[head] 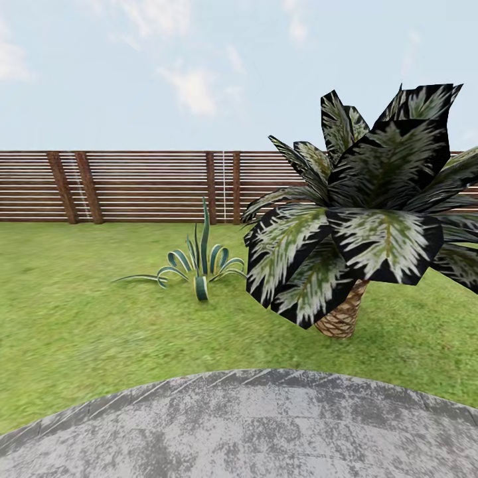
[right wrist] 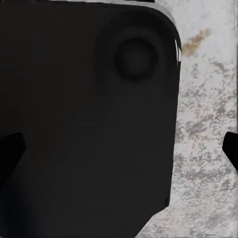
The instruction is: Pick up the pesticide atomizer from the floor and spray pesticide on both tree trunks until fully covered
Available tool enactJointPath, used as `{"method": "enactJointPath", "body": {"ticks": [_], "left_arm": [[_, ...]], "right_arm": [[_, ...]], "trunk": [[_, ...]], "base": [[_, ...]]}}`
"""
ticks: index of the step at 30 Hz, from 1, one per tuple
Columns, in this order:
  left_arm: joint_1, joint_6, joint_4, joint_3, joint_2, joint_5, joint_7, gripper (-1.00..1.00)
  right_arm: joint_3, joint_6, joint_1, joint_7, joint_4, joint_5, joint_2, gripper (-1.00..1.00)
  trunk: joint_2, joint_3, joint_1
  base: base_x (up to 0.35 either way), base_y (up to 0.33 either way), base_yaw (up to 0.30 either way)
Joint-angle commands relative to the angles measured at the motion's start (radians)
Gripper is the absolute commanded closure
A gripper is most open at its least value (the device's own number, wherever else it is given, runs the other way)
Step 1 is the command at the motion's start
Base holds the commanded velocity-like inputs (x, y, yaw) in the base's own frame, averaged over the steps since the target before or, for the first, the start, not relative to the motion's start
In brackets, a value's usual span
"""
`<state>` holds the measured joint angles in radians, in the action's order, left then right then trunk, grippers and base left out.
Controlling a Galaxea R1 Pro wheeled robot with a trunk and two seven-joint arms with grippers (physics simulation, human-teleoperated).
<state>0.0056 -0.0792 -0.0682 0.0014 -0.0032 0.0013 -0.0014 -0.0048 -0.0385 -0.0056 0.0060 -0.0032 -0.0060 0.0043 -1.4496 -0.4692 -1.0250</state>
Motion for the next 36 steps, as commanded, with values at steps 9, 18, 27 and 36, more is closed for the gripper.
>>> {"method": "enactJointPath", "body": {"ticks": [9, 18, 27, 36], "left_arm": [[-0.002, -0.052, -0.052, -0.001, -0.019, -0.004, 0.000, -1.00], [-0.125, -0.315, -0.398, -0.002, -0.058, -0.002, 0.000, -1.00], [-0.149, -0.424, -0.407, -0.001, -0.080, 0.004, 0.000, -1.00], [-0.151, -0.433, -0.326, -0.001, -0.082, 0.039, -0.002, -1.00]], "right_arm": [[-0.003, -0.054, 0.000, -0.003, -0.025, -0.001, -0.001, -1.00], [-0.003, -0.202, 0.000, -0.003, -0.215, -0.002, -0.001, -1.00], [-0.003, -0.205, 0.000, 0.001, -0.223, -0.002, -0.008, -1.00], [-0.001, -0.205, 0.000, 0.002, -0.221, 0.007, -0.001, -1.00]], "trunk": [[0.000, -0.001, 0.000], [0.000, -0.001, 0.000], [0.000, -0.001, 0.000], [0.000, -0.001, 0.000]], "base": [[0.000, 0.000, 0.000], [0.000, 0.000, 0.000], [0.000, 0.000, 0.000], [0.000, 0.000, 0.000]]}}
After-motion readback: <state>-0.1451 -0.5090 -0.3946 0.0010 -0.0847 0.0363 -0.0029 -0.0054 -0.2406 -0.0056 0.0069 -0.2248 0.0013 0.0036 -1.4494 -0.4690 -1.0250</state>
